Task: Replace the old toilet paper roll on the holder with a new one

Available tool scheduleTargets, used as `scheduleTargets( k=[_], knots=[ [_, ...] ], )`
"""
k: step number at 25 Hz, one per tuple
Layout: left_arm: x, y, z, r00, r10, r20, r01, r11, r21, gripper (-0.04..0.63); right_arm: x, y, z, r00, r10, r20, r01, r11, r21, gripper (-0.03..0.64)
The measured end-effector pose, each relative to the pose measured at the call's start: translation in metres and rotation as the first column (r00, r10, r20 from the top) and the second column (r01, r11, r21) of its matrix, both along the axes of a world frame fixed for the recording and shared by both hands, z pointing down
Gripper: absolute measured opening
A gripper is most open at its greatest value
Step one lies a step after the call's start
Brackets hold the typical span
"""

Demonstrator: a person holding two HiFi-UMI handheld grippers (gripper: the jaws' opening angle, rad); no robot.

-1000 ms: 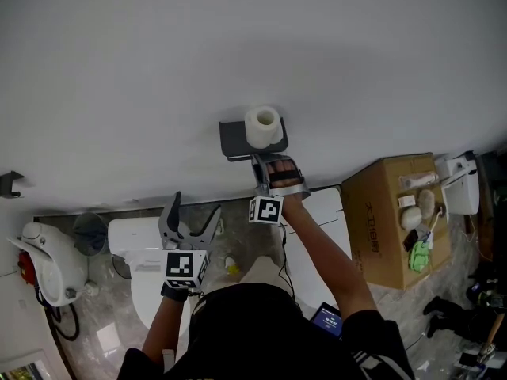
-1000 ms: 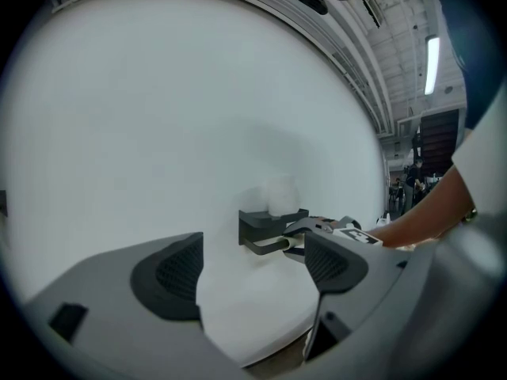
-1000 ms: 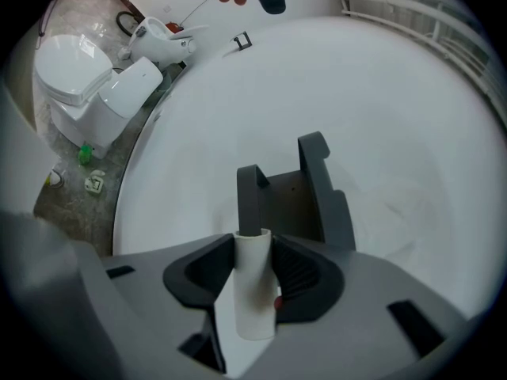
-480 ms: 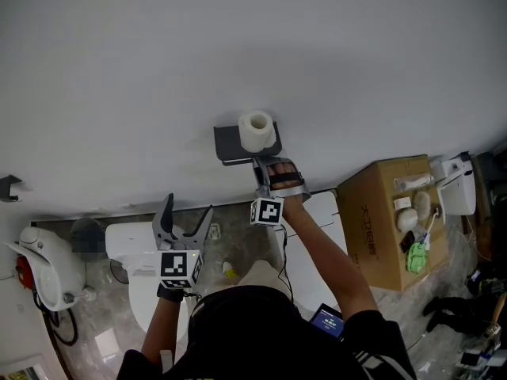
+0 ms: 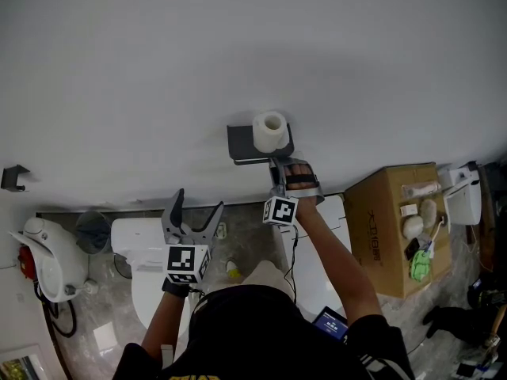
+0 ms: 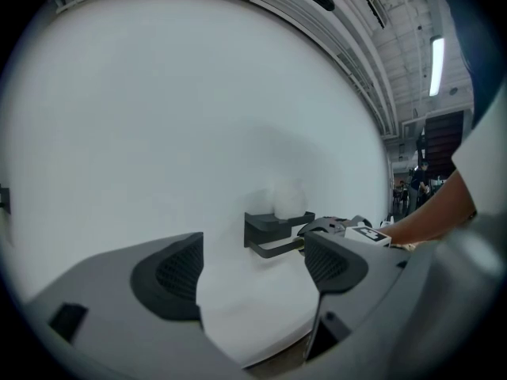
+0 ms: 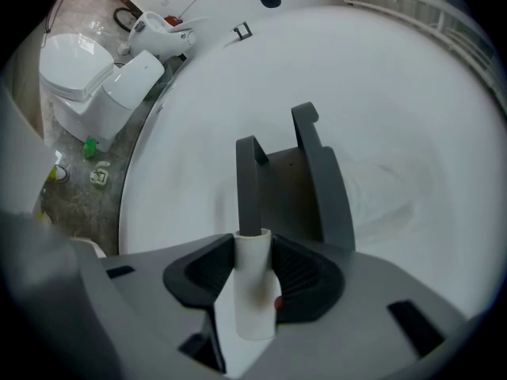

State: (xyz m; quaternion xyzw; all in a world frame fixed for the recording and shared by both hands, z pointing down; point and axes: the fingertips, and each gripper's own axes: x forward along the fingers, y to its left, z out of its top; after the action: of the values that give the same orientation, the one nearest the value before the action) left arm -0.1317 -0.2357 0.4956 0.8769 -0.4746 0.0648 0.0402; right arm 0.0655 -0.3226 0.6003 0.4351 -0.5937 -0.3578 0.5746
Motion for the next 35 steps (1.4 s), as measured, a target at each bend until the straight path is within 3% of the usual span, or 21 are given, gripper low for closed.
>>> scheduleTargets(
  k=[19,24,26,29,31,35],
  knots=[
    [0.006,-0.001,0.001,1.0,0.012,-0.024,-0.013,1.0,-0.01,0.407,0.043,0.004,-0.001,0.994,0.109,0.014,-0.109,0.994,-0.004,0.15],
    [0.01,-0.002,0.001,1.0,0.02,-0.023,-0.021,1.0,-0.008,0.407,0.058,0.007,-0.007,0.975,0.164,0.148,-0.166,0.986,0.004,0.152],
    [0.011,-0.002,0.001,0.999,0.023,-0.023,-0.023,1.0,-0.007,0.407,0.066,0.009,-0.01,0.934,0.215,0.286,-0.221,0.975,-0.013,0.152],
    [0.011,-0.001,0.002,0.999,0.026,-0.03,-0.026,1.0,-0.017,0.407,0.081,0.016,-0.017,0.791,0.294,0.536,-0.311,0.948,-0.061,0.152],
    [0.01,-0.003,0.004,0.999,0.026,-0.036,-0.027,0.999,-0.024,0.407,0.088,0.021,-0.031,0.695,0.287,0.659,-0.337,0.94,-0.054,0.152],
    [0.012,-0.007,0.003,0.998,0.039,-0.043,-0.04,0.999,-0.018,0.407,0.085,0.031,-0.071,0.549,0.206,0.81,-0.342,0.94,-0.007,0.153]
  ],
)
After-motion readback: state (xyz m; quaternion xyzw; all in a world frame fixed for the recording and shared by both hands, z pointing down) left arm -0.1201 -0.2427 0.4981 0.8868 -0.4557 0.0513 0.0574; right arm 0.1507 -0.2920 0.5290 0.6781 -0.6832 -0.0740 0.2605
